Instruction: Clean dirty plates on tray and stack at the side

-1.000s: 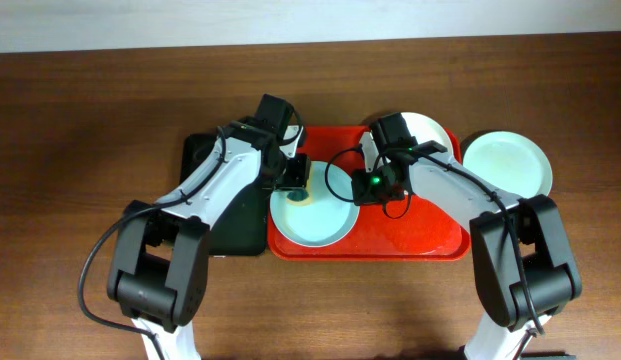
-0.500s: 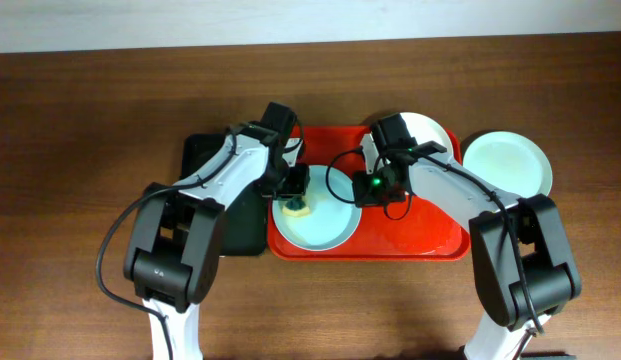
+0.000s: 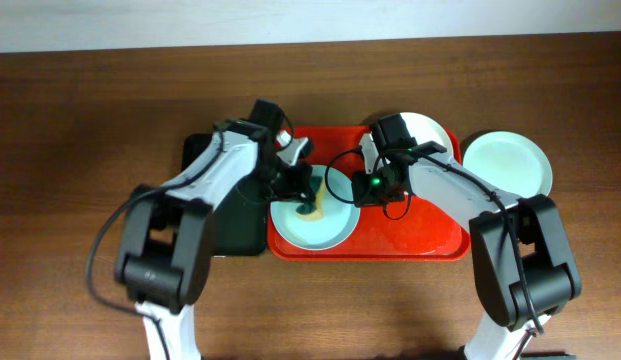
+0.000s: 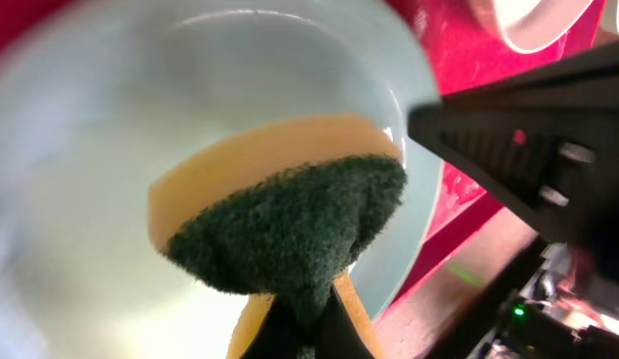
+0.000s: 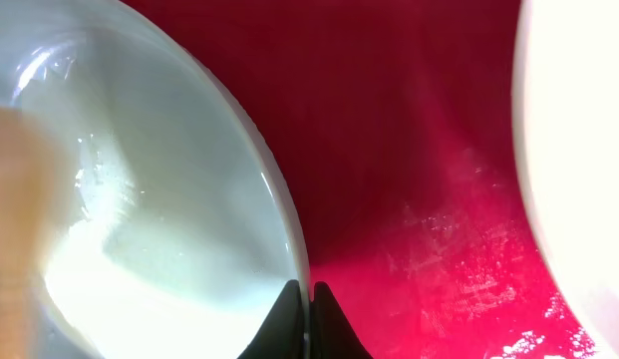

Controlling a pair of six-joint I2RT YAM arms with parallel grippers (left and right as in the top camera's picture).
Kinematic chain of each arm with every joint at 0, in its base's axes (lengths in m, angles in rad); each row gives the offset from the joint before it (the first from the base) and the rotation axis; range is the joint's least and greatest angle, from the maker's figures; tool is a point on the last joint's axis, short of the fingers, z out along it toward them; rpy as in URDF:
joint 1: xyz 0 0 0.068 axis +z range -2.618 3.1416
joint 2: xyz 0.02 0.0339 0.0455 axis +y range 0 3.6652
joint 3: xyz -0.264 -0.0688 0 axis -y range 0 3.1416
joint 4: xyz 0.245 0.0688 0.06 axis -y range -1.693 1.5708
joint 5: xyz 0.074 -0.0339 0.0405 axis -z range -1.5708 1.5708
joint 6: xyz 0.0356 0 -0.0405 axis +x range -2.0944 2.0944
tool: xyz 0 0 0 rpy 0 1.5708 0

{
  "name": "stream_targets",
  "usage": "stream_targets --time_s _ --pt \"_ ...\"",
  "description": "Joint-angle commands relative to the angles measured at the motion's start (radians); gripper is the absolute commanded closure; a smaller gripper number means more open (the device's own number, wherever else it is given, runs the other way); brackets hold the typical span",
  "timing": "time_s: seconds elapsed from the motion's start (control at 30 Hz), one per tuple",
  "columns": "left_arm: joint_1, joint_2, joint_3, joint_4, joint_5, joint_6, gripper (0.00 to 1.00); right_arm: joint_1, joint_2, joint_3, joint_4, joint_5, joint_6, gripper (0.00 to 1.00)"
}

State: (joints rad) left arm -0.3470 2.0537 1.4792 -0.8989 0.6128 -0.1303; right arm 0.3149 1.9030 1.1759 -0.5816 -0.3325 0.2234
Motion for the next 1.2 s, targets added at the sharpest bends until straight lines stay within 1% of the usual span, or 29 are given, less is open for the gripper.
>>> stream_targets --time_s 0.0,0.07,0.2,0.23,0.3,0.5,0.6,0.73,0.83,0.87,1.0,1.17 --pt "-0.016 -0.114 0.031 -0.051 -0.167 0.011 1.0 0.008 0.002 0.0 0.002 -0.015 -0.01 0.96" --pt "-0.043 -0.106 0.021 -0.072 -0.234 0.005 1.0 0.008 0.002 0.0 0.002 -0.016 -0.01 0.96" --pt "-0.082 -0.09 -0.023 -0.058 -0.413 -0.094 1.0 0.008 0.002 0.0 -0.001 -0.016 -0.01 0.96" --pt "-0.088 -0.083 -0.031 -0.052 -0.438 -0.111 1.0 0.008 0.002 0.0 -0.002 -0.015 -0.01 0.96" --pt "-0.096 -0.064 -0.046 -0.032 -0.464 -0.135 1.0 0.008 0.002 0.0 -0.001 -0.016 -0.01 0.96" --pt "-0.097 0.027 -0.074 0.008 -0.459 -0.192 1.0 0.008 0.002 0.0 -0.001 -0.015 -0.01 0.96" --pt "-0.1 0.069 -0.074 0.004 -0.39 -0.19 1.0 0.008 0.002 0.0 -0.001 -0.016 -0.01 0.96" --pt "-0.107 0.088 -0.074 0.009 -0.188 -0.11 1.0 0.008 0.002 0.0 -0.001 -0.016 -0.01 0.96" --pt "-0.107 0.087 -0.074 0.053 -0.006 -0.06 1.0 0.008 0.002 0.0 -0.001 -0.016 -0.01 0.96" --pt "-0.107 0.087 -0.074 0.072 0.027 -0.054 1.0 0.008 0.002 0.0 -0.001 -0.016 -0.01 0.96" --pt "-0.092 0.087 -0.064 0.141 0.099 -0.055 1.0 0.008 0.002 0.0 -0.001 -0.016 -0.01 0.96" --pt "-0.032 0.067 0.005 0.098 0.096 -0.054 1.0 0.008 0.002 0.0 -0.001 -0.016 -0.01 0.96"
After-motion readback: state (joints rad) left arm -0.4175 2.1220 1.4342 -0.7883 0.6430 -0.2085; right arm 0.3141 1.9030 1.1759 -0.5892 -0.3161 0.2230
